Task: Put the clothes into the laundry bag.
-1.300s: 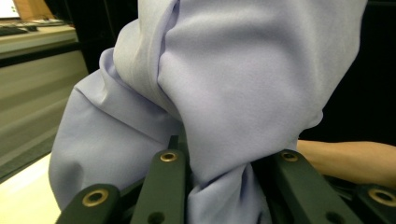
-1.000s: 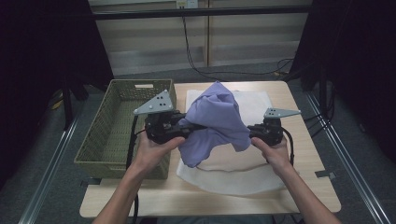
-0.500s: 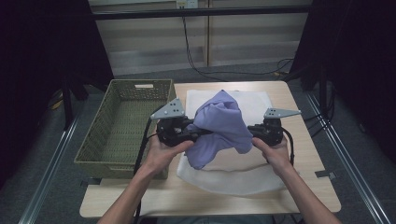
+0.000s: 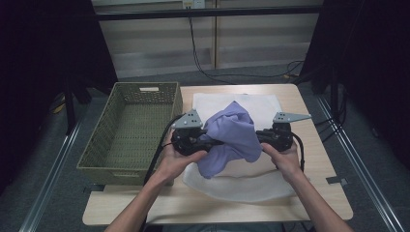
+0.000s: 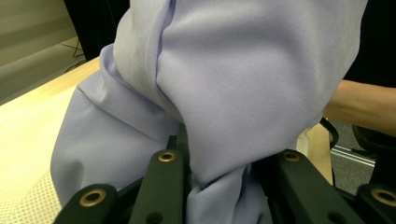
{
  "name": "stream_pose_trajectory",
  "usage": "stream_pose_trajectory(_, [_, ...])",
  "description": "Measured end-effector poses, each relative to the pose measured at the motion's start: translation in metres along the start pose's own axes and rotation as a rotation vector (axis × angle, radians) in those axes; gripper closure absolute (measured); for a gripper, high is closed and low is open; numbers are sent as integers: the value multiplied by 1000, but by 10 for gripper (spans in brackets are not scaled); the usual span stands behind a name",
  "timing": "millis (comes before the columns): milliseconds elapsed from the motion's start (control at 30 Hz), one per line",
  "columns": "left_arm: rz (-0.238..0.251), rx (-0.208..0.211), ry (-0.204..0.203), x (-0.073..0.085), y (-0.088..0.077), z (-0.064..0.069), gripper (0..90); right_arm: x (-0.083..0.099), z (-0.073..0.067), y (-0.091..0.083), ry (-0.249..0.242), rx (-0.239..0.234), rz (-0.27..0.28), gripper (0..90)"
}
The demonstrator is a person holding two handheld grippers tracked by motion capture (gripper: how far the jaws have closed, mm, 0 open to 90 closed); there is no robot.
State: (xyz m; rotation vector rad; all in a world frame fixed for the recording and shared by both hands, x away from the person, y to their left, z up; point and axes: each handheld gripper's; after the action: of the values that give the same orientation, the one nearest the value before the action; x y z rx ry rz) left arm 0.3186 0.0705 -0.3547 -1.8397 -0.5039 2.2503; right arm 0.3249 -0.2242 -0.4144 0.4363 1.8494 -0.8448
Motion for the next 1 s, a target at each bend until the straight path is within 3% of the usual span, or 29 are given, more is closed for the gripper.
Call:
stream_pose_trajectory(467, [-65, 10, -13, 16, 24, -4, 729, 1, 0, 1, 1, 0, -8, 878])
stream_pose_trajectory(833, [-144, 13, -7, 28, 43, -5, 730, 1, 0, 0, 1, 9, -9, 880])
stream_pose_trajectory(1000, [-173, 10, -31, 35, 49, -9, 730, 1, 0, 1, 0, 9, -12, 880])
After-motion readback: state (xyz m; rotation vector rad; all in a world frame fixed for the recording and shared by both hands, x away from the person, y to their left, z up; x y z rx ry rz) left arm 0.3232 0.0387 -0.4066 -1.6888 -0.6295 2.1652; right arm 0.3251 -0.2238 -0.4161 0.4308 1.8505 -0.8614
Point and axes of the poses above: each handheld gripper's, and its own axes: y roughly forward along the jaws, x roughly out of its underside, z roughly to its right, and after that the axes turned 11 degrees about x, right-handed
